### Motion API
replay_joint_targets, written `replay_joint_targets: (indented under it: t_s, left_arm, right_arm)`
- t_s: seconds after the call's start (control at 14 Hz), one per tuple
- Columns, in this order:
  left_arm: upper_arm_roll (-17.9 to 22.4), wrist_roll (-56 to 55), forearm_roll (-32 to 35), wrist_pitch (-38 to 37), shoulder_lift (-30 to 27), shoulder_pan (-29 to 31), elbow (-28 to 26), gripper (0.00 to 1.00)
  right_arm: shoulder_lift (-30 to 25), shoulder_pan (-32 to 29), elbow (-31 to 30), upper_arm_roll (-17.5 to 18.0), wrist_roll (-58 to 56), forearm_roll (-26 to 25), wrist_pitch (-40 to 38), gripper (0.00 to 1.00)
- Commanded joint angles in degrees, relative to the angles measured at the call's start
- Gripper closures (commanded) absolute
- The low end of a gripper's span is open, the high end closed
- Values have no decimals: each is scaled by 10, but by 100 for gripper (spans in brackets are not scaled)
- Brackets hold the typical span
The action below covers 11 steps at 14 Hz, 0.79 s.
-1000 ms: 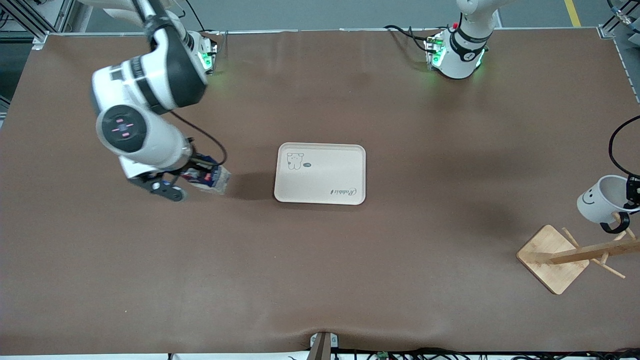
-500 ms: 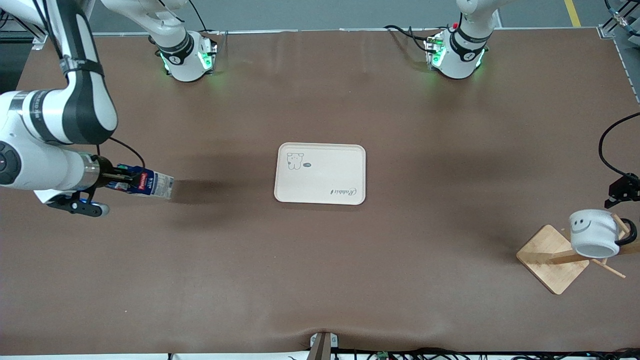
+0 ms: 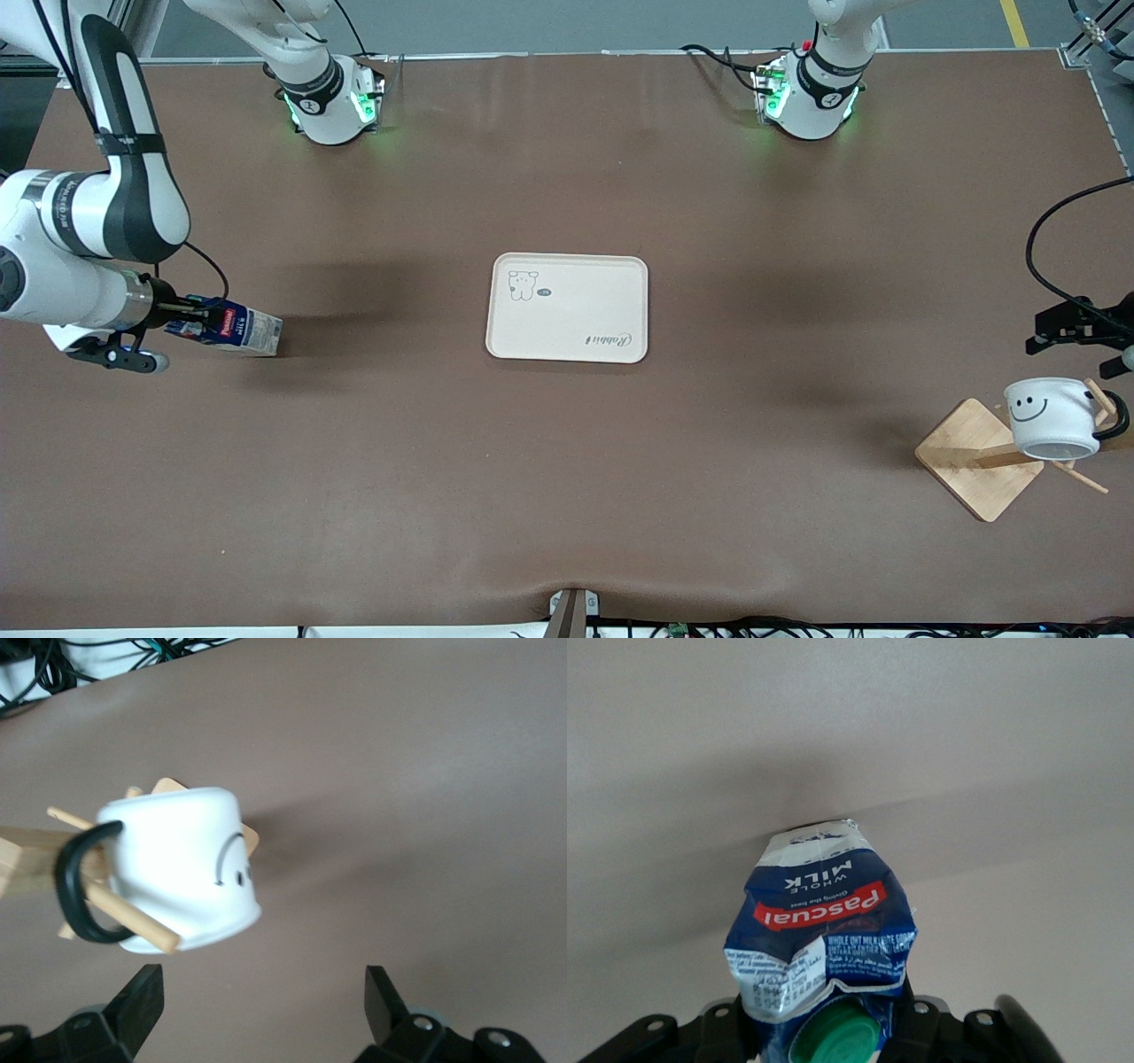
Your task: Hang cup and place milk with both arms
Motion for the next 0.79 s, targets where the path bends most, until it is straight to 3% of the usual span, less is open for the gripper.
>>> replay_joint_targets:
  t_s: [0.0, 0.07, 0.36, 0.5, 0.71]
  left_arm:
    - [-35, -100, 47, -38, -23, -6, -2, 0]
    - [-54, -140, 57, -49, -30, -6, -2, 0]
    - [-93, -255, 60, -75, -56, -6, -1, 0]
    - [-113, -315, 61, -87, -68, -6, -1, 0]
    - [-128, -321, 63, -98, -81, -6, 4, 0]
  right_arm:
    - [-27, -28, -34, 13, 0, -12, 28, 94]
    - [-28, -29, -47, 13, 0, -12, 43, 91]
    - [-31, -28, -65, 13, 0, -12, 57, 44]
    - [-31, -28, -66, 13, 0, -12, 59, 28]
    - [-30, -28, -64, 13, 0, -12, 59, 0]
